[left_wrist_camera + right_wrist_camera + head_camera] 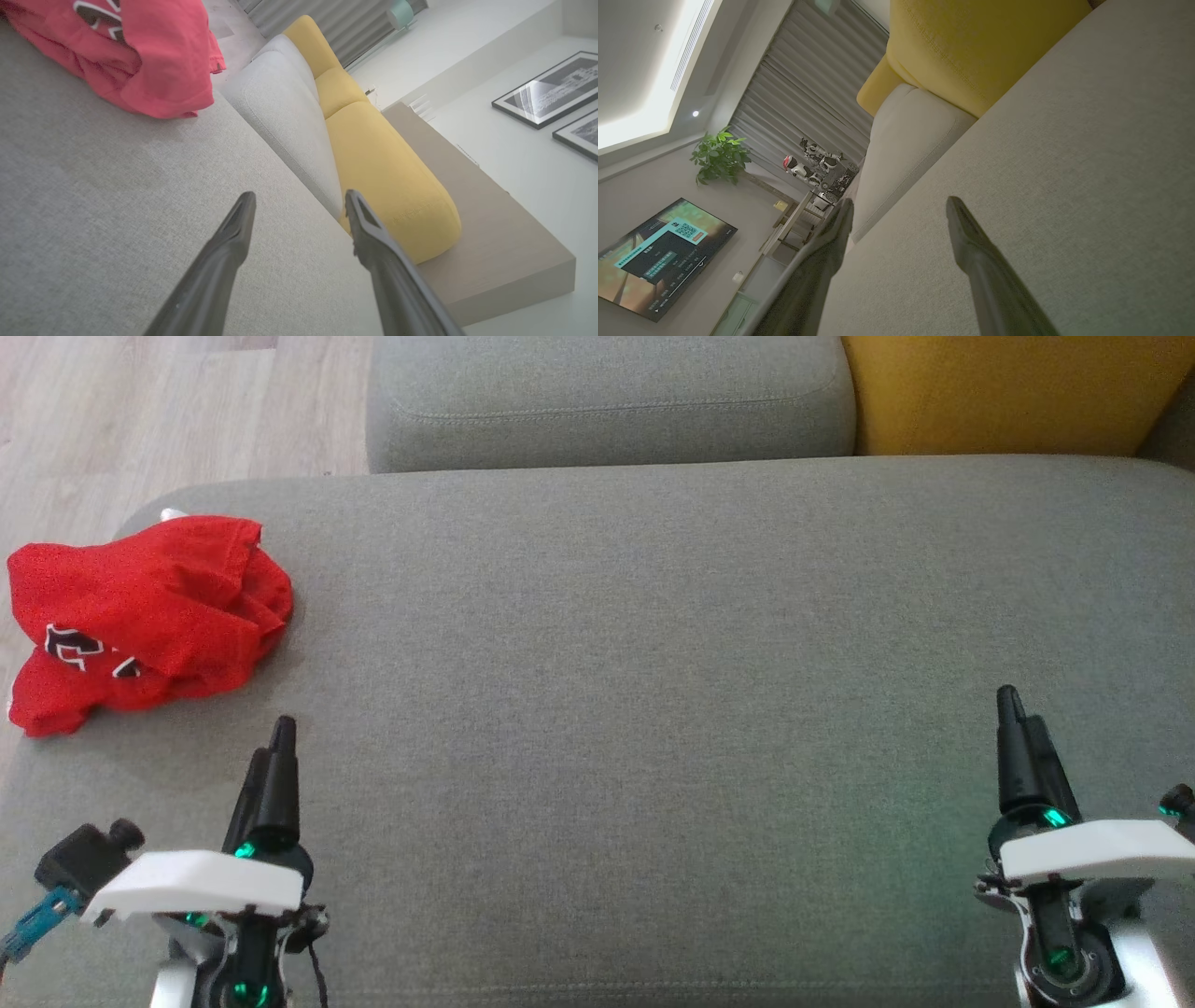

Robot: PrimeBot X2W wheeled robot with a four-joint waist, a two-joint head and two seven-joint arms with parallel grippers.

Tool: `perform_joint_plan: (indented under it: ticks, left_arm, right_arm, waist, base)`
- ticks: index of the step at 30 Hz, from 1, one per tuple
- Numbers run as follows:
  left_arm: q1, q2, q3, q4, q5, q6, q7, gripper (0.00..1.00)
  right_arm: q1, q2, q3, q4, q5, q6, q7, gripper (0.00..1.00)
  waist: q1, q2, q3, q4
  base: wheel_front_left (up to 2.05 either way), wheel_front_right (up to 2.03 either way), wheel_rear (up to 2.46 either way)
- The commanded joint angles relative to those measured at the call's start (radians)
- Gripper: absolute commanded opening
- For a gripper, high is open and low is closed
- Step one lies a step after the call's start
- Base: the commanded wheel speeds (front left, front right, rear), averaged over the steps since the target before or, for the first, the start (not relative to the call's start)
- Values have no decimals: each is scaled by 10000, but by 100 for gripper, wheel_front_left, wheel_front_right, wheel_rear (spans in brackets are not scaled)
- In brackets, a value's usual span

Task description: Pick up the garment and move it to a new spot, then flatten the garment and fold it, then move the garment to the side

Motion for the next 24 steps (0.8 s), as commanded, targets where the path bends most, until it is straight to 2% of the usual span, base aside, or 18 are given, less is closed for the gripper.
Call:
perform_joint_plan:
  ticks: [1, 24]
  left_arm:
    - [-487, 218, 55, -429, 372, 30, -136, 100]
    - [-457, 692, -690, -710, 3476, 502, -790, 100]
  right_arm:
    - [-494, -205, 140, -438, -353, -3, -121, 100]
    - [-485, -227, 584, -475, -3297, -4, -525, 100]
  waist:
    - [0, 0, 0, 4]
    - [0, 0, -11, -6]
  base:
    - [0, 0, 0]
    - [0, 0, 0]
